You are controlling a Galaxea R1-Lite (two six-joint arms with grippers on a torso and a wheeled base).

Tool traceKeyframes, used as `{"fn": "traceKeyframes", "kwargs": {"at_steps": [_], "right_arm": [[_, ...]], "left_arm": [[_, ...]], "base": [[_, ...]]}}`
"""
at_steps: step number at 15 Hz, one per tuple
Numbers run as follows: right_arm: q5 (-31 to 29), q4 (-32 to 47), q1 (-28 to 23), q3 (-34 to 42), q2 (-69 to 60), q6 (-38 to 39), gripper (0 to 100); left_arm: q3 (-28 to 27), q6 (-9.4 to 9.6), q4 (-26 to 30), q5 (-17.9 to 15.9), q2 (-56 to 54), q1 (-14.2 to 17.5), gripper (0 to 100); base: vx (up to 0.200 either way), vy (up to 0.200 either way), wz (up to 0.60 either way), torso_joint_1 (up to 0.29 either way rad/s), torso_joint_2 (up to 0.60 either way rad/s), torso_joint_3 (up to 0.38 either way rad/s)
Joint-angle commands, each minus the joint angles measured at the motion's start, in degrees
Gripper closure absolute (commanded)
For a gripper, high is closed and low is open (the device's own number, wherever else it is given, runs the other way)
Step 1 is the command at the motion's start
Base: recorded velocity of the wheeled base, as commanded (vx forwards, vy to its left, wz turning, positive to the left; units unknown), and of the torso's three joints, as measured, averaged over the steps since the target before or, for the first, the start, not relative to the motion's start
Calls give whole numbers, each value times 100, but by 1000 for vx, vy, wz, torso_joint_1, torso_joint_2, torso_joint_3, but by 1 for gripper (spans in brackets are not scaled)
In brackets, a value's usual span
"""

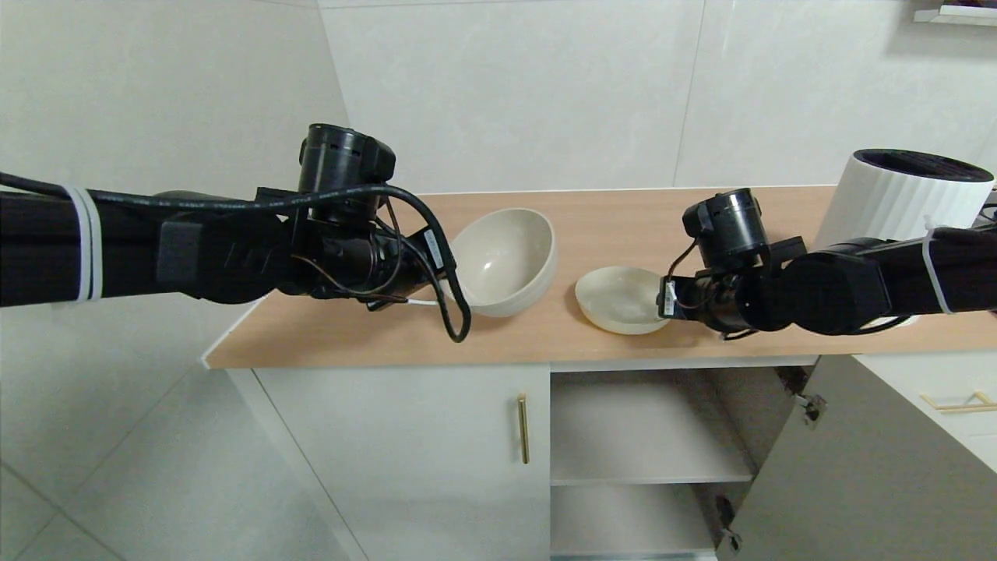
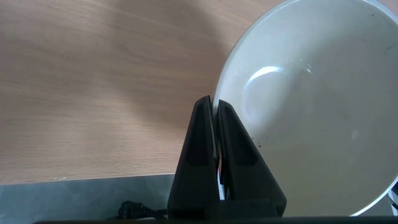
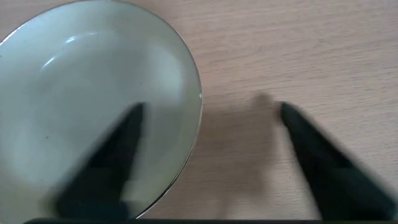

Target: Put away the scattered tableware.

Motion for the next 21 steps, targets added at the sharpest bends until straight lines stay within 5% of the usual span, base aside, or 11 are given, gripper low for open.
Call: {"fn": "traceKeyframes", "kwargs": {"at_steps": [1, 10, 13, 18, 21], "right_arm": [[1, 2, 3, 8, 7, 8, 100], [107, 37, -23, 78, -265, 113, 100], [774, 55, -59, 632, -1100, 157, 100], [1926, 363, -111, 1520, -2471, 149, 100], [2093, 1110, -155, 1660, -2788, 157, 100]], "left_arm": [[-2, 0, 3, 4, -3, 1, 100], [165, 0, 3, 12, -196, 9, 100], [710, 70, -5, -32, -794, -87, 100], [1571, 404, -14, -32, -1488, -149, 100], [1905, 808, -32, -40, -1699, -175, 100]], "base": [[0, 0, 0, 0, 0, 0], [0, 0, 0, 0, 0, 0], [0, 0, 0, 0, 0, 0], [0, 0, 0, 0, 0, 0], [0, 0, 0, 0, 0, 0]]}}
